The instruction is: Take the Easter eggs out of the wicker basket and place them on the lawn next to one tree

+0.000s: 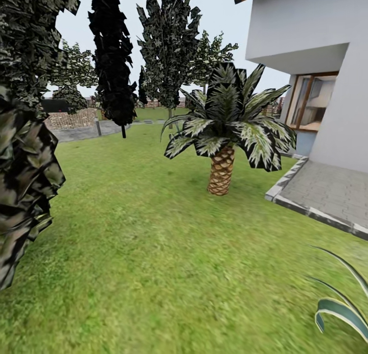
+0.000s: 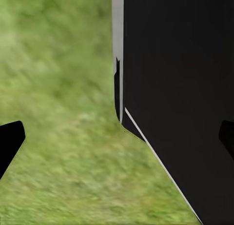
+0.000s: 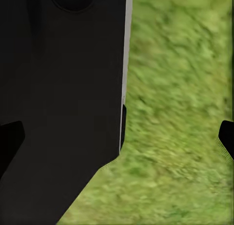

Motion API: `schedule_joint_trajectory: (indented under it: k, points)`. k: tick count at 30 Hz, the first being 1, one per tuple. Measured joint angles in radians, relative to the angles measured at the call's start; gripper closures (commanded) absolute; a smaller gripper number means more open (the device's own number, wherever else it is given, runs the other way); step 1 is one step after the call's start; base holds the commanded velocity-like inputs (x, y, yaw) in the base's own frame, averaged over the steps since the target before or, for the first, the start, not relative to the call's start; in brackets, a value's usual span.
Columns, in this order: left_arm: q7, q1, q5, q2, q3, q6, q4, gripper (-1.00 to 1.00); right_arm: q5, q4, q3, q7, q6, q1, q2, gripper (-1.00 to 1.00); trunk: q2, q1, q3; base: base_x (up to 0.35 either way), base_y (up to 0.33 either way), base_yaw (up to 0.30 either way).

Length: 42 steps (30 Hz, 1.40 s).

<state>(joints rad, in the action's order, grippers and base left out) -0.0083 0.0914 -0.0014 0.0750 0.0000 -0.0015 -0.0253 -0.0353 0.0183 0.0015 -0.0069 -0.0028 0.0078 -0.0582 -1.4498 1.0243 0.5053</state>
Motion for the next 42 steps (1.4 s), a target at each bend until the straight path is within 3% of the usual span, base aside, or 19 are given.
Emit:
schedule_joint_trajectory:
  k: [7, 42]
  points:
    - [0.000, 0.000, 0.000, 0.000, 0.000, -0.001, -0.001, -1.00, 0.004, 0.000, -0.004, 0.000, -0.001, 0.000, 0.000, -1.00, 0.000, 0.000, 0.000, 0.337, 0.000, 0.080]
    - [0.000, 0.000, 0.000, 0.000, 0.000, 0.000, -0.001, -1.00, -0.002, 0.000, 0.001, 0.001, 0.000, 0.000, 0.000, -1.00, 0.000, 0.000, 0.000, 0.338, 0.000, 0.226]
